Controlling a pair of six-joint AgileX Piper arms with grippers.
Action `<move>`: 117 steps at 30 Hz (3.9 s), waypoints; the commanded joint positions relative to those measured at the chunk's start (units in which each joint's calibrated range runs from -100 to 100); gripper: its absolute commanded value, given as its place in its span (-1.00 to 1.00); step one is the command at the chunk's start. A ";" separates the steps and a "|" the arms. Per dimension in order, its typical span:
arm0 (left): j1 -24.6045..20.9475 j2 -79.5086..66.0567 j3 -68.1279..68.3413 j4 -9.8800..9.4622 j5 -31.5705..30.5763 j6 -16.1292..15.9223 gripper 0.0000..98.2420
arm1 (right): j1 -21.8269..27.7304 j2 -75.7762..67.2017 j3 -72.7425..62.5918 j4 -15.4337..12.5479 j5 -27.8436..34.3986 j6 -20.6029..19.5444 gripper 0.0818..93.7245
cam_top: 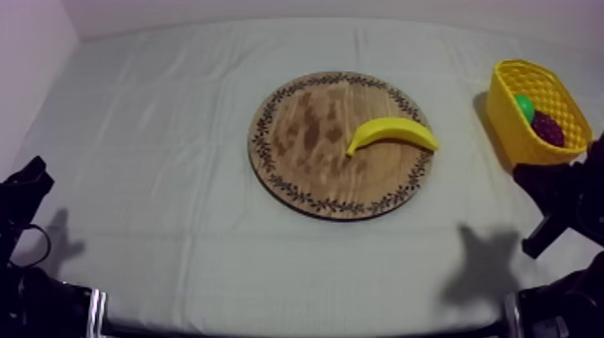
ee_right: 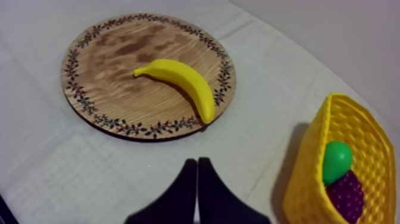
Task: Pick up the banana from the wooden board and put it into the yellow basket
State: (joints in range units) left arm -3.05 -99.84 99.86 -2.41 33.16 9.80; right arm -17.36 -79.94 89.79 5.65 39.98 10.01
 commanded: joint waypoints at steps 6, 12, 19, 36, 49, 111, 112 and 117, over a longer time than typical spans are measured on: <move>-0.02 0.02 0.03 -0.01 -0.01 -0.01 -1.00 | -3.40 18.80 -20.09 1.40 11.76 4.87 -0.99; -0.02 0.02 0.03 -0.01 -0.01 -0.01 -1.00 | -5.47 31.85 -35.24 3.07 20.73 9.46 -0.99; -0.02 0.02 0.03 -0.01 -0.01 -0.01 -1.00 | -5.36 46.29 -46.55 4.49 25.12 14.18 -0.99; -0.02 0.02 0.03 -0.01 -0.01 -0.01 -1.00 | -3.24 72.71 -76.37 -0.63 40.08 24.29 -0.90; -0.02 0.02 0.03 -0.01 -0.01 -0.01 -1.00 | -2.07 77.24 -81.43 -0.91 47.47 26.65 -0.03; -0.02 0.02 0.03 -0.01 -0.01 -0.01 -1.00 | -3.27 110.11 -74.29 4.63 26.63 21.68 0.49; -0.02 0.02 0.03 -0.01 -0.01 -0.01 -1.00 | -3.31 110.36 -74.29 4.65 26.53 21.66 0.46; -0.02 0.02 0.03 -0.01 -0.01 -0.01 -1.00 | -3.55 111.33 -74.99 4.61 26.35 21.63 0.18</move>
State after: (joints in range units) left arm -3.05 -99.84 99.86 -2.41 33.16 9.80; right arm -20.85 31.27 14.95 10.31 66.09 31.70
